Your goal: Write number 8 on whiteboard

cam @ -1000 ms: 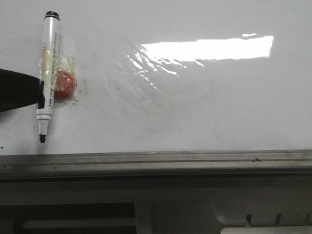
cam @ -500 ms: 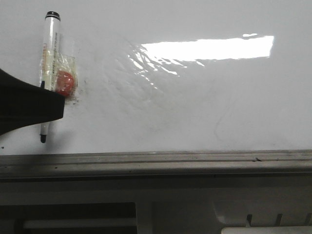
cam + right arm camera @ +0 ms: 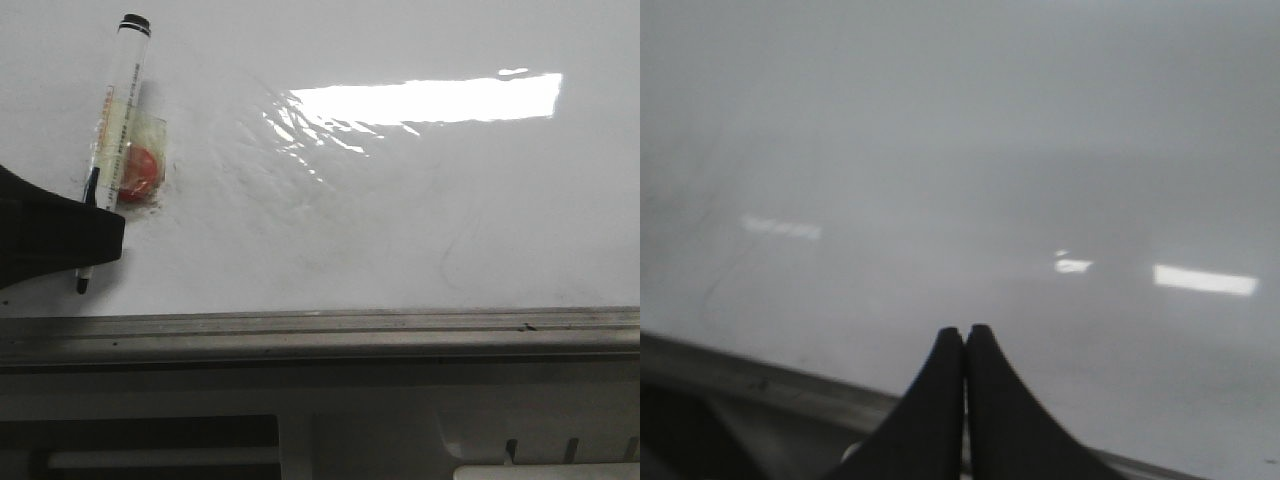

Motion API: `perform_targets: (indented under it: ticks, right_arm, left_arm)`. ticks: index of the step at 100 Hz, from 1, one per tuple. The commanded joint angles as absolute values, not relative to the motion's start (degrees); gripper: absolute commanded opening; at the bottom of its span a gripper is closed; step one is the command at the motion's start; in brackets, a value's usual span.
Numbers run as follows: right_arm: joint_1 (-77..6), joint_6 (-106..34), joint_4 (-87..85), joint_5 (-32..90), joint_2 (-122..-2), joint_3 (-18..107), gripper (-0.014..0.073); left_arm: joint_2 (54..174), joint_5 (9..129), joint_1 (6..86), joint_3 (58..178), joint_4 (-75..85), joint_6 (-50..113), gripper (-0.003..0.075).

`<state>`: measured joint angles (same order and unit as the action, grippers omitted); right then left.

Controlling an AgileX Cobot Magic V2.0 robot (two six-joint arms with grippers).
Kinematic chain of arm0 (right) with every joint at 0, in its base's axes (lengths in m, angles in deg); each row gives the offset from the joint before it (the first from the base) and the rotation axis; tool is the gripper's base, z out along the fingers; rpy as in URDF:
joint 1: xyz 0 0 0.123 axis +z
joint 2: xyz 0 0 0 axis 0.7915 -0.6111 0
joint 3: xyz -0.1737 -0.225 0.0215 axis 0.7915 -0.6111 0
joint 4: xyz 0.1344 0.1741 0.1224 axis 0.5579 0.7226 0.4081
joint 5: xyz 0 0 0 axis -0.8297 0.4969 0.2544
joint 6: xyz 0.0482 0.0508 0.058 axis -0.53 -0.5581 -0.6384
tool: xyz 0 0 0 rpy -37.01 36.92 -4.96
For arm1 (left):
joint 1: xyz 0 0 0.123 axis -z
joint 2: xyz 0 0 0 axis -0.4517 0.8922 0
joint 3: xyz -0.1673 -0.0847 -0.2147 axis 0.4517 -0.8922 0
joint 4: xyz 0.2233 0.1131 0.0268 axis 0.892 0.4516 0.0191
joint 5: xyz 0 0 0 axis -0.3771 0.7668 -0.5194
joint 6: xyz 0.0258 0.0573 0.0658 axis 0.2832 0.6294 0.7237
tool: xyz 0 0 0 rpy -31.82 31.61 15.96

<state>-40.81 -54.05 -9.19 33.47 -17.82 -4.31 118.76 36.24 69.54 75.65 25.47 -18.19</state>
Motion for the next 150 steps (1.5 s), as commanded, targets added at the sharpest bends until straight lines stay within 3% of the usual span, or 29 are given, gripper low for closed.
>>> perform_targets:
  ticks: [1, 13, 20, 37, 42, 47, 72, 109, 116, 133, 142, 150]
  right_arm:
    - [-34.4, -53.4, -10.2, 30.0, -22.4, -1.2, -0.0063]
    - [-26.4, -53.4, -11.0, 31.2, -29.9, 1.3, -0.0057]
    - [-21.1, -52.9, -11.0, 32.7, -34.6, 3.9, 0.0001]
    - [-8.8, -52.9, -9.2, 32.5, -45.8, 12.2, 0.0391]
    - [-5.5, -52.9, -9.1, 32.8, -48.4, 15.3, 0.0457]
    - [-2.8, -52.9, -9.3, 32.3, -50.9, 18.3, 0.0470]
    - [0.5, -52.9, -9.0, 29.7, -59.6, 28.0, 0.0469]
    - [0.5, -52.9, -8.7, 26.5, -65.4, 30.6, 0.0451]
    - [0.5, -52.9, -8.5, 26.4, -66.4, 30.6, 0.0354]
    - [0.4, -52.9, -7.3, 26.3, -66.8, 30.6, -0.0071]
    - [0.4, -53.0, -7.3, 26.3, -66.8, 30.6, -0.0064]
    - [0.4, -52.9, -7.4, 26.5, -66.8, 30.6, -0.0064]
  left_arm:
    - [118.5, 32.8, 70.0, 77.2, 27.0, -18.0, -0.0020]
    - [118.1, 32.8, 70.0, 77.2, 33.5, -18.1, -0.0020]
    - [117.3, 32.8, 70.0, 77.2, 38.8, -18.1, -0.0020]
    - [116.6, 32.5, 70.0, 77.3, 52.5, -18.1, -0.0020]
    - [116.6, 32.5, 70.0, 77.6, 54.9, -18.1, -0.0020]
    - [116.6, 32.5, 70.0, 78.1, 58.7, -18.1, -0.0020]
    - [116.6, 28.0, 70.0, 78.7, 70.0, -18.1, -0.0020]
    - [116.6, 25.8, 70.0, 78.7, 70.4, -18.1, -0.0020]
    - [116.6, 25.8, 70.0, 78.7, 70.4, -18.1, -0.0020]
    - [116.6, 25.1, 70.0, 78.7, 70.3, -18.2, -0.0004]
    - [116.6, 24.8, 70.0, 78.7, 70.3, -18.2, 0.0096]
    - [116.6, 24.8, 70.0, 78.7, 70.3, -18.2, 0.0251]
